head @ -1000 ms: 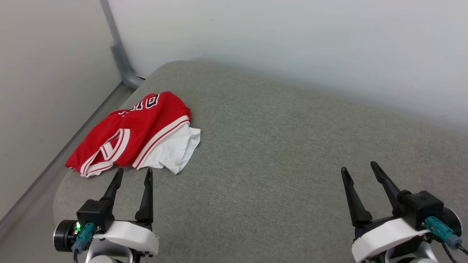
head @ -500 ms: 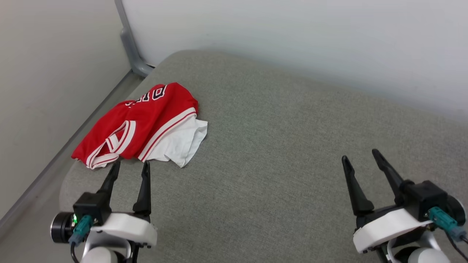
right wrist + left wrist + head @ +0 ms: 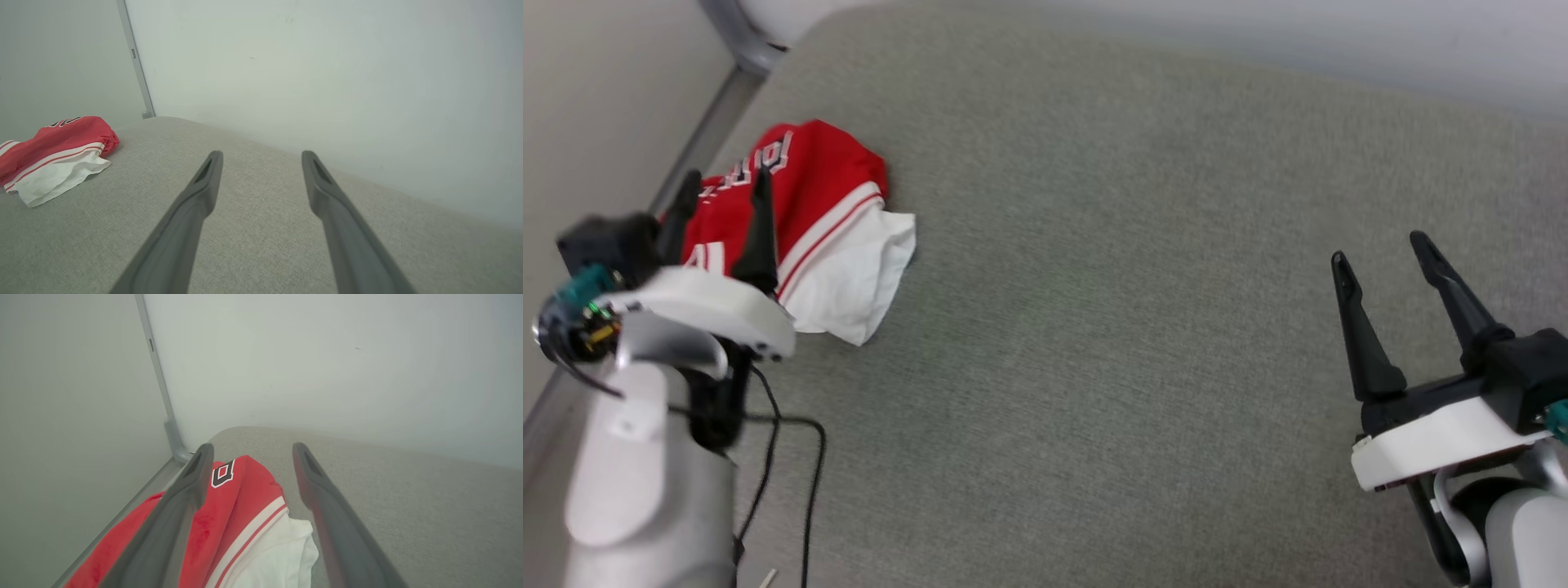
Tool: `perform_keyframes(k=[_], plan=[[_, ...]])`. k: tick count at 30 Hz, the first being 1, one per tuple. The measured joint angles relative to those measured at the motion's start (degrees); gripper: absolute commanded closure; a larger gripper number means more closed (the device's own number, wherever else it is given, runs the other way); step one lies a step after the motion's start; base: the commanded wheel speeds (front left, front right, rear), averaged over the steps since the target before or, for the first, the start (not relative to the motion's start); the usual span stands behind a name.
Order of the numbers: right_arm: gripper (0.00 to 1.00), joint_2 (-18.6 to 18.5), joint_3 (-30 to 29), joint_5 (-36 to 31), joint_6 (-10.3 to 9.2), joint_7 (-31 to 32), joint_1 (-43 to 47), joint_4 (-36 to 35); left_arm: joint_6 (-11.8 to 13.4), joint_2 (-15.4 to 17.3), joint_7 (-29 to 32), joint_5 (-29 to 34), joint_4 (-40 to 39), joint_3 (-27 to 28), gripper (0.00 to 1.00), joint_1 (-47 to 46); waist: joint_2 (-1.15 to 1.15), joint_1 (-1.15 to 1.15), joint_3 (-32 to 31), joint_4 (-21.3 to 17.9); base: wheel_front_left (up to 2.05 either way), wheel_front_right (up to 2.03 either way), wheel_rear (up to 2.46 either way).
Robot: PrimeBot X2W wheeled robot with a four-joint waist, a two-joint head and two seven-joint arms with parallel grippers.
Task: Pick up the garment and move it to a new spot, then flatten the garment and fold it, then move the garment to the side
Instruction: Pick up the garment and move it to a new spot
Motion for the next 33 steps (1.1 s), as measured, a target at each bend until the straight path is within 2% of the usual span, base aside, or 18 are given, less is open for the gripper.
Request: perform_keyframes(k=[6,13,19,25,26,27,28,30,33], plan=[[0.0,-0.54,-0.52,-0.78,0.0,0.1,-2.47,-1.57,-0.01,5.43,14.86,-4.54,6.22,1.3,0.0,-9.02,0.0,0.0,6.22,-2.58,0.0,0.0,0.0],[0.0,-0.55,-0.25,-0.77,0.01,-0.99,-4.63,-1.11,0.02,11.28,32.09,-8.54,15.68,2.37,0.0,-15.51,0.0,0.01,11.95,-5.75,0.0,0.0,0.0],[0.0,-0.55,0.41,-0.31,0.01,-1.89,-5.89,0.07,0.54,14.55,41.3,-9.62,23.38,2.68,0.0,-17.16,0.0,0.01,14.81,-8.2,0.0,0.0,0.0],[0.0,-0.69,0.62,0.21,0.0,-2.04,-6.39,0.7,2.69,15.94,48.9,-12.06,28.89,3.99,0.01,-19.39,0.0,0.0,15.84,-9.58,0.0,0.0,0.0],[0.0,-0.7,0.56,0.22,0.01,-2.05,-6.5,0.78,2.94,16.13,49.81,-12.34,29.6,4.17,0.45,-19.43,0.01,0.0,15.78,-9.7,0.0,0.0,0.0],[0.0,-0.7,0.47,0.22,0.0,-2.08,-6.53,0.78,3.09,16.24,50.09,-12.5,29.94,4.25,0.63,-19.42,0.0,0.0,15.68,-9.78,0.0,0.0,0.0],[0.0,-0.7,0.37,0.22,0.01,-2.11,-6.53,0.81,3.1,16.35,49.99,-12.37,30.0,4.08,1.0,-19.35,0.0,0.0,15.54,-9.8,0.0,0.0,0.0],[0.0,-0.86,-0.05,-0.44,0.01,-2.1,-6.49,0.89,3.1,16.33,48.47,-11.85,30.18,3.37,1.0,-18.98,0.0,0.0,15.1,-9.74,0.0,0.0,0.0],[0.0,-0.89,-0.52,-0.97,0.0,-2.02,-6.24,1.11,2.57,16.51,43.0,-9.37,29.64,1.41,1.0,-17.46,0.0,0.0,14.12,-9.42,0.0,0.0,0.0]])
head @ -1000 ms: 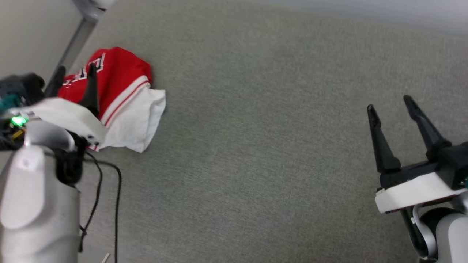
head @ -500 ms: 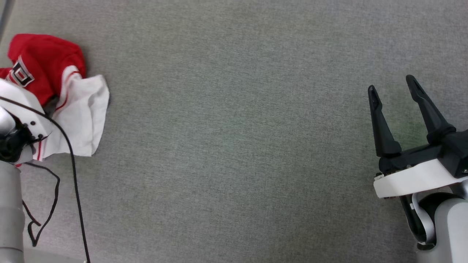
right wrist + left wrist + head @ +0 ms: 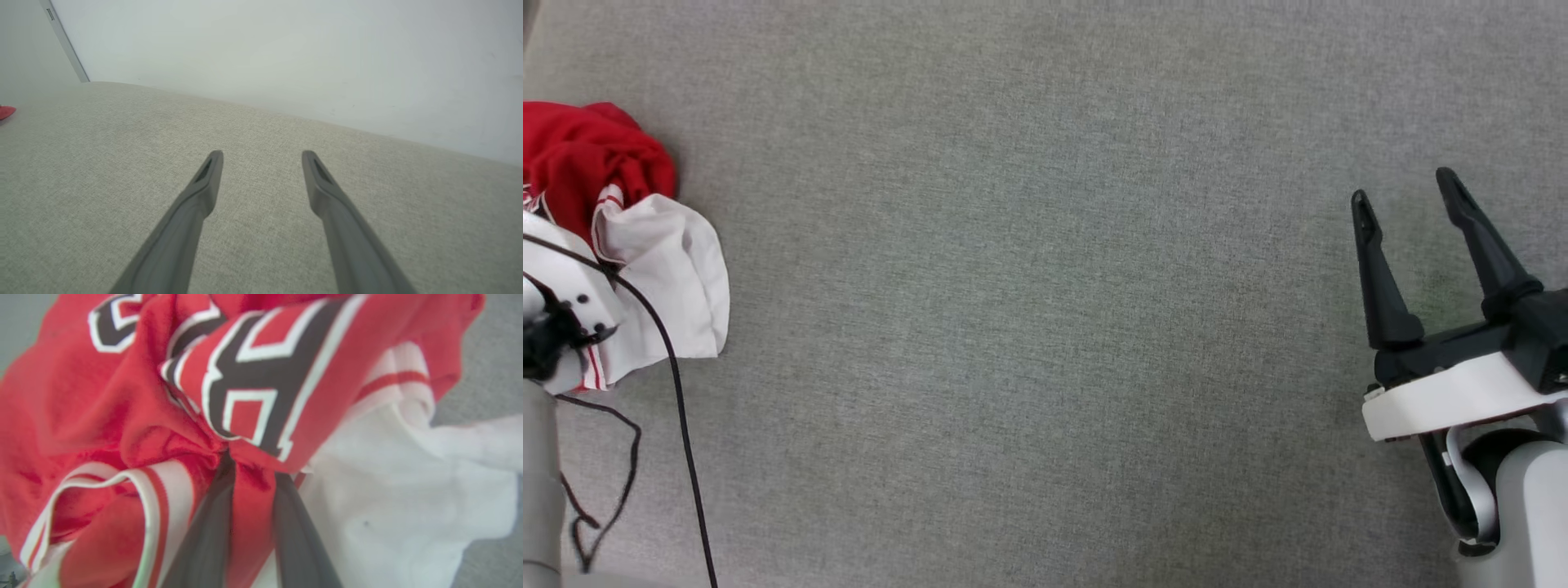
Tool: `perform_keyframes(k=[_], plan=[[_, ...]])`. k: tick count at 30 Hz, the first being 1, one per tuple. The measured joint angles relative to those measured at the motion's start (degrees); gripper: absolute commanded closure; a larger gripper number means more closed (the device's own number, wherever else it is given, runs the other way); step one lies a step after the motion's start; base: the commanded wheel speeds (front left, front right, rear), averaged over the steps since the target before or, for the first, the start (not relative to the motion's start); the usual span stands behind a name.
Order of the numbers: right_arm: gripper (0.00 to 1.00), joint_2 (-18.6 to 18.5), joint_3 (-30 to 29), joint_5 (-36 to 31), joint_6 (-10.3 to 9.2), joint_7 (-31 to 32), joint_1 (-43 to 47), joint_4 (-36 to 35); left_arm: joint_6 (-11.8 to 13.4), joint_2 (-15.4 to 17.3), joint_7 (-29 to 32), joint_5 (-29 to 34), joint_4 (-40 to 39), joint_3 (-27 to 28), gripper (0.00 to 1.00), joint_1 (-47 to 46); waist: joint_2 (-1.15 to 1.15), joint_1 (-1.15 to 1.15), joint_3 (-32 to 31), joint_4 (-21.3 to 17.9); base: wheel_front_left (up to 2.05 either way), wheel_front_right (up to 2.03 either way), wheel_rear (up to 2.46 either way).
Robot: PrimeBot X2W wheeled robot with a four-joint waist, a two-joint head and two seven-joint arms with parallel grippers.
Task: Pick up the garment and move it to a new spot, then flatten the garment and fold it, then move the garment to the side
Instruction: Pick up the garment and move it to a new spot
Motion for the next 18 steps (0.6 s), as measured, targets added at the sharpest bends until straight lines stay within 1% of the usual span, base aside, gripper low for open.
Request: perform_keyframes(k=[5,8,12,14,18], plan=[[0.0,0.54,-0.22,0.08,0.01,-0.14,0.93,1.14,-0.22,-1.08,-11.57,1.34,-0.59,-0.66,1.0,1.37,0.0,0.0,-3.0,0.62,0.0,0.0,0.0],[0.0,0.97,-0.26,0.2,0.01,-0.4,1.8,1.77,-0.27,-1.21,-19.89,2.07,-1.68,-0.7,1.0,1.28,0.0,0.0,-5.36,1.07,0.0,0.0,0.0],[0.0,1.47,-1.27,-0.21,0.01,-0.65,3.47,2.24,-0.87,-2.65,-29.47,2.43,-2.36,-1.26,1.0,0.68,0.0,0.0,-8.75,1.83,0.0,0.0,0.0],[0.0,1.9,-1.65,-0.19,0.01,-0.86,4.33,2.63,-1.23,-2.87,-34.15,2.75,-2.56,-1.58,1.0,0.55,0.0,0.0,-10.51,2.22,0.0,0.0,0.0],[0.0,2.77,-2.52,-0.08,0.01,-1.11,6.15,2.91,-1.58,-3.02,-42.07,3.6,-3.26,-2.5,1.0,0.55,0.0,-0.01,-14.07,2.7,0.0,0.0,0.0]])
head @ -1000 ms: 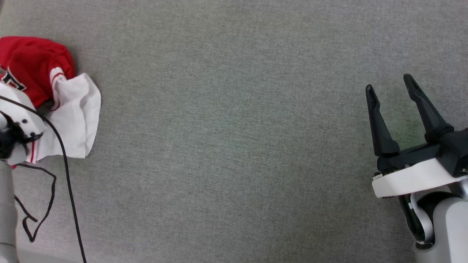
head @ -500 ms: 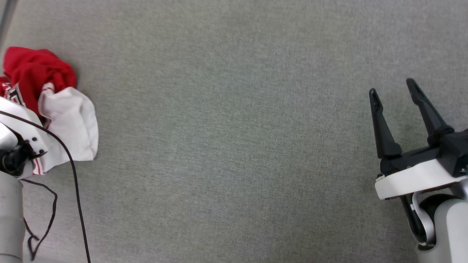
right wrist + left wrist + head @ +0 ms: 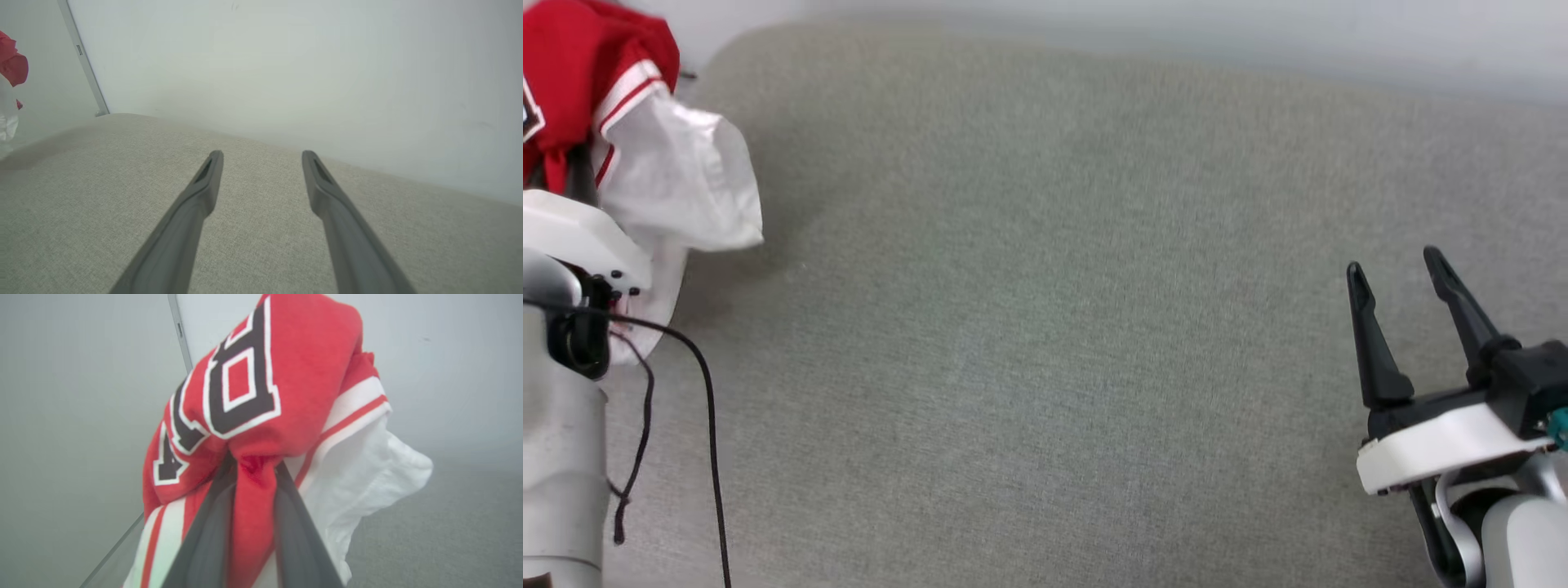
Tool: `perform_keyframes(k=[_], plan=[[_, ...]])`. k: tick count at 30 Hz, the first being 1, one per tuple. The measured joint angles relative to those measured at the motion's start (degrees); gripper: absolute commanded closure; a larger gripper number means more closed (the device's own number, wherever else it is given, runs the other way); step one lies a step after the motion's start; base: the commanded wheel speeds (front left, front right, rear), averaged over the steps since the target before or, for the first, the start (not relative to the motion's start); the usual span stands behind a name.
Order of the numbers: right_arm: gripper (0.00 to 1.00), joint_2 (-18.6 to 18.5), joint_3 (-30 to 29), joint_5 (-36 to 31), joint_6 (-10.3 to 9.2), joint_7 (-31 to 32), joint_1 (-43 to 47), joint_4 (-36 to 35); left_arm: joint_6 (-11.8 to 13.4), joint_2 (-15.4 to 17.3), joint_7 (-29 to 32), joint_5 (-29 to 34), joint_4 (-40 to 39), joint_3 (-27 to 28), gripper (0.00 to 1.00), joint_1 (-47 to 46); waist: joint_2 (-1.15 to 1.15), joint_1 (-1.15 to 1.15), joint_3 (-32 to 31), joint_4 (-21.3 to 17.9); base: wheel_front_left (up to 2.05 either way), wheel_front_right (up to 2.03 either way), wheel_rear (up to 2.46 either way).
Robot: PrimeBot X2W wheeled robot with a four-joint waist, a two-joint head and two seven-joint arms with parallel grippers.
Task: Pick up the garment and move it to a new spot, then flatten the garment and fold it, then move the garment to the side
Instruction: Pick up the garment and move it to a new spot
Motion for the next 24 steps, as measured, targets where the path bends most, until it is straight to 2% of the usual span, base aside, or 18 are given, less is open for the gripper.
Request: perform_keyframes(k=[6,12,19,24], plan=[[0.0,1.02,-1.03,0.58,0.0,-0.14,2.46,0.48,-0.2,-2.32,-6.99,0.27,-3.2,-1.34,1.0,1.27,0.0,0.0,-4.71,-0.5,0.0,0.0,0.0],[0.0,1.54,-1.65,1.21,0.0,-0.16,4.66,0.87,-0.01,-6.0,-8.16,0.68,-9.68,-3.53,1.0,4.76,0.0,0.0,-7.87,-3.63,0.0,0.0,0.0],[0.0,1.74,-2.04,2.86,0.0,0.0,6.53,1.16,0.09,-10.94,-3.97,0.63,-18.18,-8.03,1.0,11.23,0.0,0.0,-10.2,-9.04,0.0,0.0,0.0],[0.0,1.75,-2.34,3.81,0.0,-0.1,7.0,1.12,-0.25,-15.14,-0.16,0.41,-22.73,-14.02,1.0,15.87,0.0,-0.01,-10.44,-13.29,0.0,0.0,0.0]])
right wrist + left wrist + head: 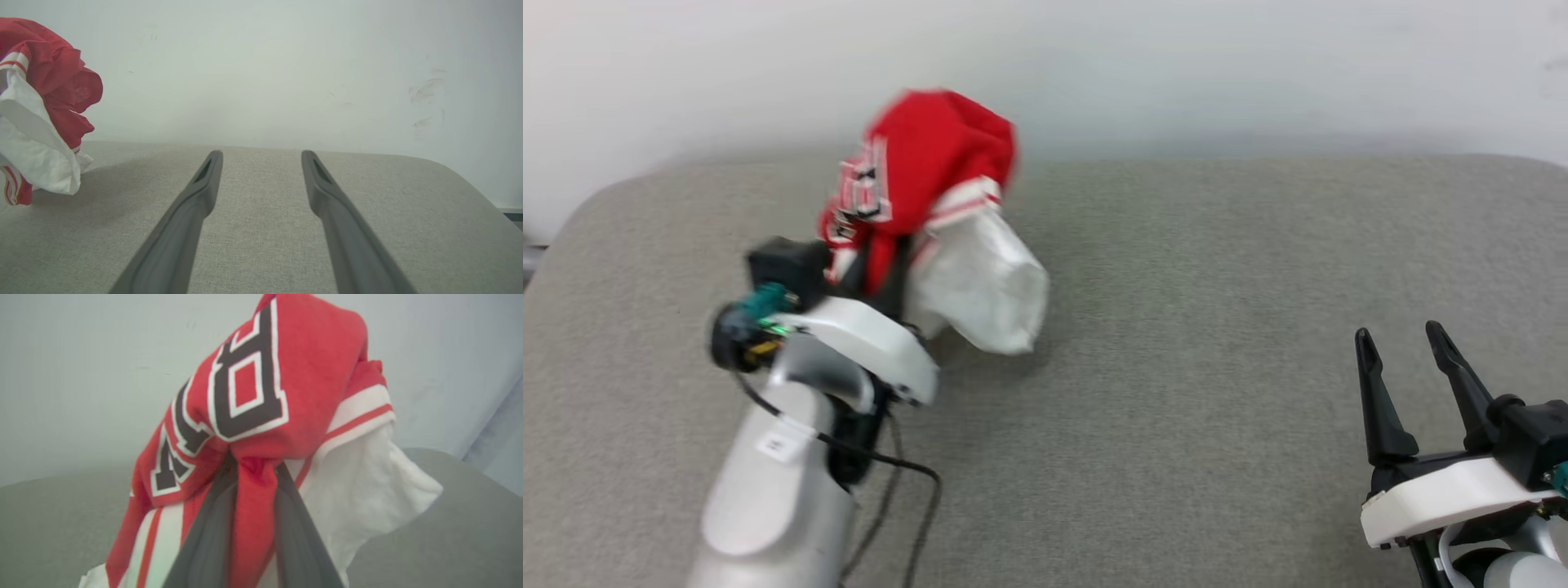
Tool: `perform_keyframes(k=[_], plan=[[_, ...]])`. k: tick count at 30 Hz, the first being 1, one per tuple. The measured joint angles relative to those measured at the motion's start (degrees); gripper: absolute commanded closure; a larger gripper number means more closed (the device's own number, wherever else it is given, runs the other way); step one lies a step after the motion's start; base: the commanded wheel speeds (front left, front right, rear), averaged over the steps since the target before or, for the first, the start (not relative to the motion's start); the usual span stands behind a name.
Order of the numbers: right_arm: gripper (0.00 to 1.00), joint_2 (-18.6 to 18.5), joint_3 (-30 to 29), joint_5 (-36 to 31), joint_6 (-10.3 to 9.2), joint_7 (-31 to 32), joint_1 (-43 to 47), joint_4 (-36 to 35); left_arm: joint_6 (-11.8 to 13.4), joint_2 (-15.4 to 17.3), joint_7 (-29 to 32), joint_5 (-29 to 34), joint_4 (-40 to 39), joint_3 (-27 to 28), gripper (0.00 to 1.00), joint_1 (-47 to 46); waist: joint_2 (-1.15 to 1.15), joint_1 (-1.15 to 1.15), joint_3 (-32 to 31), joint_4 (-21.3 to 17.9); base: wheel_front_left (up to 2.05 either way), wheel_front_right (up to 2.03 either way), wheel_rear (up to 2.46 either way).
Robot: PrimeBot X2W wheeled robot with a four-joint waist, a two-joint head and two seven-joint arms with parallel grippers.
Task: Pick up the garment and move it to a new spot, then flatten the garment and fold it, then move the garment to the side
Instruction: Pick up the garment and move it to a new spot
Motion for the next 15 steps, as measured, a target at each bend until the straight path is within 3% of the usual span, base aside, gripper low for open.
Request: perform_keyframes(k=[7,15], plan=[[0.0,0.01,0.38,1.49,0.0,-0.66,-0.72,-0.01,-0.69,-4.33,3.49,-1.55,0.23,-12.05,1.0,4.32,0.0,0.01,3.22,-4.1,0.0,0.0,0.0],[0.0,0.02,-0.24,1.98,0.0,-2.18,-2.66,1.12,-0.75,-5.19,4.61,-4.56,3.53,-27.11,1.0,5.87,0.0,0.01,8.22,-6.02,0.0,0.0,0.0]])
